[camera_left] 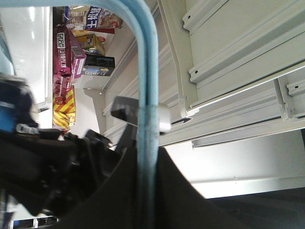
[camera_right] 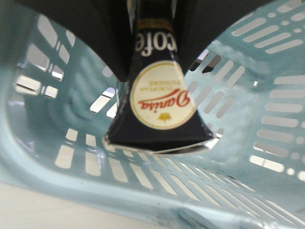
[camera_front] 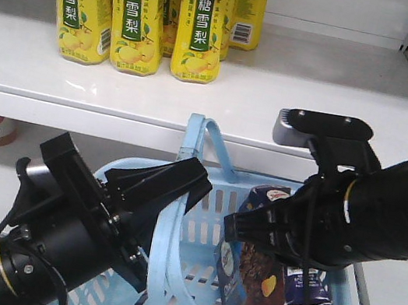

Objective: Left arm holds basket, right arm returns cookies
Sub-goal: 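Grasp the dark blue Chocofello box with the right gripper, then lift the box out of the basket up toward the upper shelf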

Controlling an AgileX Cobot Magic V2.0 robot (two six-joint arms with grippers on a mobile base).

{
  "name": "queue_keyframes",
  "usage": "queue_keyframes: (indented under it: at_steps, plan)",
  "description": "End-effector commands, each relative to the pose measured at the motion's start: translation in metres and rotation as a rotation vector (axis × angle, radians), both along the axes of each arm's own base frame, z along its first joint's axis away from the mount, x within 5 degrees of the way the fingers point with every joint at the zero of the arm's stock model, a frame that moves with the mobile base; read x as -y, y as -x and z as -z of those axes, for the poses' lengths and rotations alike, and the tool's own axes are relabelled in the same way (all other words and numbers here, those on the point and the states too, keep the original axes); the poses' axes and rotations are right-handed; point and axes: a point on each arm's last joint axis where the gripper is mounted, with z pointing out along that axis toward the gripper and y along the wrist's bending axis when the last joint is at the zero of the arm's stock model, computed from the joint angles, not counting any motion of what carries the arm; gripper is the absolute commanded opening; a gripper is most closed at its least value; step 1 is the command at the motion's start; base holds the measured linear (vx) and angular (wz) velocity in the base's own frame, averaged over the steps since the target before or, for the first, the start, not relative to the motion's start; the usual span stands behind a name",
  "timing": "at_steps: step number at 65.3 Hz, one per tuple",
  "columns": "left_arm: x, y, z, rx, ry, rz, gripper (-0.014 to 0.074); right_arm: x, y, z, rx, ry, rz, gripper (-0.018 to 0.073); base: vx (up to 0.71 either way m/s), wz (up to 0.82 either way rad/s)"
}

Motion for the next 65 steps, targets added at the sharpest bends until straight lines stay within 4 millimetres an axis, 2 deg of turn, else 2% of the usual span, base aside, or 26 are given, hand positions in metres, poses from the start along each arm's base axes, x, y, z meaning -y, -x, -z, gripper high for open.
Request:
queue_keyframes:
  at_steps: [1, 36, 49, 58, 65]
  plan:
    - [-0.008, 0.001, -0.027, 0.112, 0.168, -0.034, -0.0003, 0.007, 0.008, -0.029, 0.119, -0.093, 0.001, -0.0011, 0.0, 0.0]
    - [-0.008, 0.001, -0.027, 0.112, 0.168, -0.034, -0.0003, 0.054, 0.062, -0.096, 0.43, -0.367, 0.037, -0.0006, 0.0, 0.0]
    - [-0.008, 0.001, -0.027, 0.112, 0.168, -0.034, -0.0003, 0.062, 0.069, -0.117, 0.616, -0.463, 0.029, -0.0006, 0.0, 0.0]
    - [-0.008, 0.001, -0.027, 0.112, 0.168, -0.034, -0.0003, 0.06, 0.067, -0.128, 0.716, -0.54, 0.021, -0.0006, 0.0, 0.0]
    - [-0.008, 0.001, -0.027, 0.112, 0.168, -0.034, -0.0003, 0.066, 0.059, -0.136, 0.804, -0.577, 0.072, -0.0006, 0.0, 0.0]
